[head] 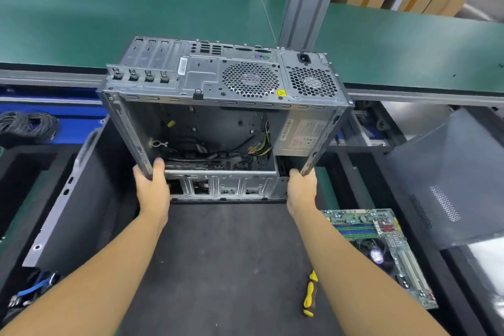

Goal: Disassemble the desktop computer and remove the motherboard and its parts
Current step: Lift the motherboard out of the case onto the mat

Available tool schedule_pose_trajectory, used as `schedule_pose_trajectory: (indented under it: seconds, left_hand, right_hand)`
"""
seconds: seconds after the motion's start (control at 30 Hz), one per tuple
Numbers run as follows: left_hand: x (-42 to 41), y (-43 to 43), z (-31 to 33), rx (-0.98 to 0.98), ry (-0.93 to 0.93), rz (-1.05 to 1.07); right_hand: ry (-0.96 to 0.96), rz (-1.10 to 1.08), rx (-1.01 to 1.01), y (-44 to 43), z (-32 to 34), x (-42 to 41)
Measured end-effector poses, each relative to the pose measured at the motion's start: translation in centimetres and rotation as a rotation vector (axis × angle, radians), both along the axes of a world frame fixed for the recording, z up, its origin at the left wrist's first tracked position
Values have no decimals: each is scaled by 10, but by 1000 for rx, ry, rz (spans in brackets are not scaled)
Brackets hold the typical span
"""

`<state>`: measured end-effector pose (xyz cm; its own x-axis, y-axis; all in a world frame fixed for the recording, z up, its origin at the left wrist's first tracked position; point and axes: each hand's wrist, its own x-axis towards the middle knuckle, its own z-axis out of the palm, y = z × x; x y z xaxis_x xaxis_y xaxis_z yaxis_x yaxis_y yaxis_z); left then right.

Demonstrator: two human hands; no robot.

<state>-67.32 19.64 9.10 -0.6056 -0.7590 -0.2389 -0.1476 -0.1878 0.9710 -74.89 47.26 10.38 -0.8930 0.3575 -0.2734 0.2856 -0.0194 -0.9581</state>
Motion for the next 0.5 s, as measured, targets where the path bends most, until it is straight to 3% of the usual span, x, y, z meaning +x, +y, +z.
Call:
schedule_pose_trajectory:
  seconds: [0.17, 0.27, 0.43, 0.5]
  left_hand:
    - [2, 2, -4, 61, -72, 5]
    - [20, 25, -4, -46, -201, 69]
    - [58, 99, -32, -164, -479, -85]
    - [67, 132, -42, -161, -457, -236]
  right_hand:
    - [-32, 135, 62, 9, 12, 10]
    - [-103, 242, 140, 21, 15, 32]
    - [-166, 203, 481, 58, 8, 83]
    - [-221, 234, 684, 84, 7, 100]
